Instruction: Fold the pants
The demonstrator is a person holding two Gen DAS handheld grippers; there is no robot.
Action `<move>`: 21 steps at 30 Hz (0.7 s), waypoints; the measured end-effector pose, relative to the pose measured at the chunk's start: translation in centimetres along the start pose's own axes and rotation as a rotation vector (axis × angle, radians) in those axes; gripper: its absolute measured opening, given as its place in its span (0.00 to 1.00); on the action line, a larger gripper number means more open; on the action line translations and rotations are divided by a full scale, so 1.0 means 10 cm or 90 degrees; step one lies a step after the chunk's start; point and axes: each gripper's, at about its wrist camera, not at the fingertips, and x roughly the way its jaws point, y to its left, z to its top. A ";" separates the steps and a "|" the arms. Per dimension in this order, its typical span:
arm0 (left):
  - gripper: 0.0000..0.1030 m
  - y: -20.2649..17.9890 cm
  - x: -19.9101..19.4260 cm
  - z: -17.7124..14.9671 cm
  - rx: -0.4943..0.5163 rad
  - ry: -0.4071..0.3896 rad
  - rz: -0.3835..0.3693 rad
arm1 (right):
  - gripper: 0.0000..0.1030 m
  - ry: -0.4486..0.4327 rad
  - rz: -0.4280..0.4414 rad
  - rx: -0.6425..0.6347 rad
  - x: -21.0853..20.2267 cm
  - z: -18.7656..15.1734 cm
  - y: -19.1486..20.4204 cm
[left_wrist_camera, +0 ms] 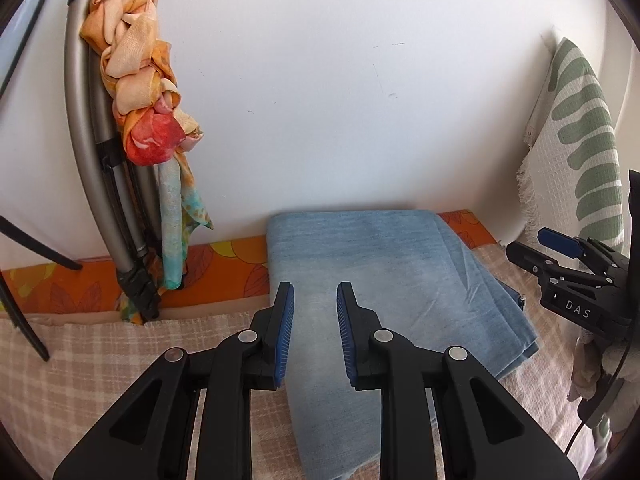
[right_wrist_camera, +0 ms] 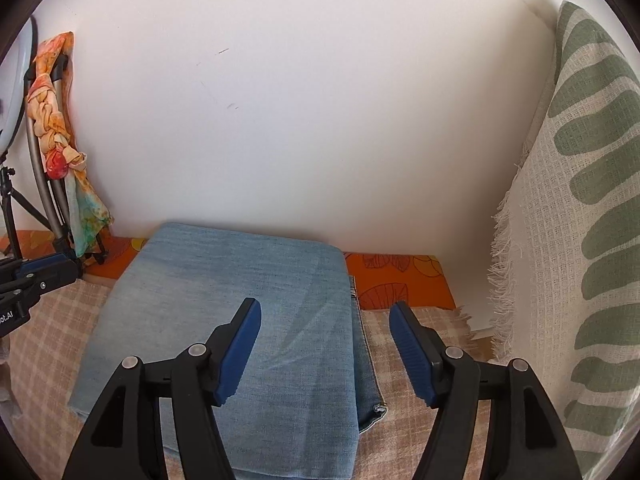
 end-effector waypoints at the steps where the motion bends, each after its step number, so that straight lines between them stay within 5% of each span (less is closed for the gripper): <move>1: 0.20 0.01 -0.07 0.00 -0.002 -0.004 -0.002 | 0.68 -0.005 0.000 0.000 -0.07 0.02 0.02; 10: 0.20 -0.01 -0.76 -0.02 0.002 -0.039 -0.012 | 0.72 -0.060 0.017 -0.014 -0.86 0.12 0.42; 14: 0.47 0.04 -1.17 -0.07 0.011 -0.073 -0.005 | 0.81 -0.083 0.033 -0.018 -1.20 0.09 0.64; 21: 0.52 0.13 -1.76 -0.27 0.020 -0.100 -0.019 | 0.86 -0.108 0.038 -0.038 -1.72 -0.12 1.03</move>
